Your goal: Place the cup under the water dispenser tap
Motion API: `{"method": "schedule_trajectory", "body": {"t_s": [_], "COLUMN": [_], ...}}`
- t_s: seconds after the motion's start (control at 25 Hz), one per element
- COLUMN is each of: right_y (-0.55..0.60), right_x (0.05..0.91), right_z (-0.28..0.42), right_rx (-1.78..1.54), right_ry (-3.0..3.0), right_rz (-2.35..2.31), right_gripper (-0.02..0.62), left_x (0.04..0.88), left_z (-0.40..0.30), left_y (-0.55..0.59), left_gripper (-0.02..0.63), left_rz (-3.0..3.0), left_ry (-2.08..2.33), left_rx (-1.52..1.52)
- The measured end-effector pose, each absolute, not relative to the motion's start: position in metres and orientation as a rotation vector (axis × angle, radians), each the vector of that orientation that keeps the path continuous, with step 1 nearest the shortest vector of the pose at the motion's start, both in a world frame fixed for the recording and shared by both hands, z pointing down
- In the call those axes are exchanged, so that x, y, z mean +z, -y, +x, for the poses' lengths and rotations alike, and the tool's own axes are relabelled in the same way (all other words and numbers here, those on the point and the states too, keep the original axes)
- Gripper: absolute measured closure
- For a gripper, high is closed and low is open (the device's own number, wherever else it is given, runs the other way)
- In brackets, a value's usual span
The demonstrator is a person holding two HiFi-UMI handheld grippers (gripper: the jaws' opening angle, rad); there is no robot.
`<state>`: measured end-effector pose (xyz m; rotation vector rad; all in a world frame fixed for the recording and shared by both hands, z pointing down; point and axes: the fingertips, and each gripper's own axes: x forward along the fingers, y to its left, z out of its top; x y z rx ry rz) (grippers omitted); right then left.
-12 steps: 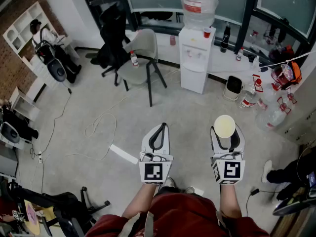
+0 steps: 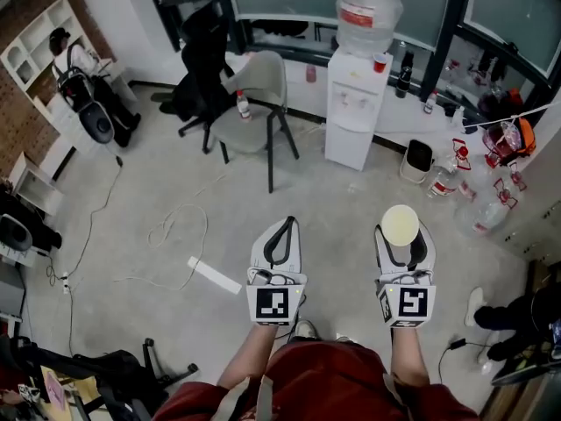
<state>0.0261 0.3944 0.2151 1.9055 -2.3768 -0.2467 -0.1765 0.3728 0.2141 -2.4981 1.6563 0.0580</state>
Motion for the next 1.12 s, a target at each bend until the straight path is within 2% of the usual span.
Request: {"method": "schedule_trajectory", "body": {"t_s": [0.56, 0.84, 1.12], "right_y": [-0.364, -0.329, -0.265], "right_x": [0.223, 0.231, 0.239], "right_z": [-0.029, -0.024, 0.005], "right_rx": [-0.237, -0.219, -0.196], "right_ry": [2.404, 2.414, 2.413], "right_rz": [1.878, 1.875, 1.886], "right_gripper": [0.295, 0.295, 0.295], "left_x": [0.231, 0.236, 0.239], "left_z": [-0.241, -0.239, -0.207], "left_y": [-0.348, -0.316, -0.249], "left_gripper": [0.609, 0.609, 0.609], "left_rz": [-2.505, -2.501, -2.509], "left_ry": [-1.705, -1.722, -1.706], "left_rx": [0.065, 0.066, 0.045]}}
